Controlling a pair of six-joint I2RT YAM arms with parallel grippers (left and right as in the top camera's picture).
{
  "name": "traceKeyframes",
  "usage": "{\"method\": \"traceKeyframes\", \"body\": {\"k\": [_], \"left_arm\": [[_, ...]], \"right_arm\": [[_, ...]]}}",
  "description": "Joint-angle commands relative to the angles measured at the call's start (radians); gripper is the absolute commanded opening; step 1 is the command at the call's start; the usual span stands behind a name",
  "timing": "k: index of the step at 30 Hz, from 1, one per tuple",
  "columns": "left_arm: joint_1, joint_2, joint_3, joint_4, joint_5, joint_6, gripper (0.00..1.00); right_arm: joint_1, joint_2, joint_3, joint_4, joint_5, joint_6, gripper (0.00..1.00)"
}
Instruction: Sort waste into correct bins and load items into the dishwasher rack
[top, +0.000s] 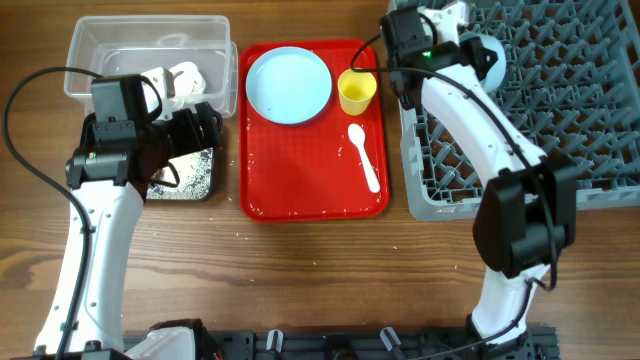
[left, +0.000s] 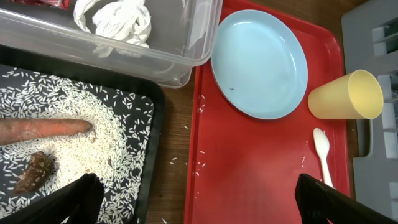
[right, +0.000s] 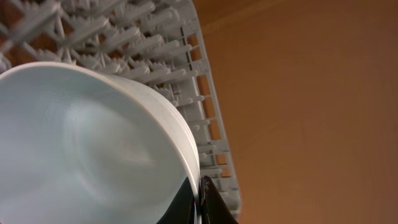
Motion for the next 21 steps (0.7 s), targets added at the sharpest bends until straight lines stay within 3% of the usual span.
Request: {"method": "traceKeyframes", "body": {"k": [1, 13, 21], "left_arm": [[0.006, -0.016, 0.016, 0.003, 0.008, 0.02, 1.0], [0.006, -0.016, 0.016, 0.003, 0.008, 0.02, 1.0], [0.006, -0.016, 0.016, 0.003, 0.008, 0.019, 1.0]], "right_arm": [[0.012, 0.024, -0.008, 0.005, 0.061, -0.101, 0.04], [0.097, 0.031, -0.008, -0.013, -0.051, -0.127, 0.04], [0.094, 0.031, -0.008, 0.022, 0.155, -0.165, 0.04]]}}
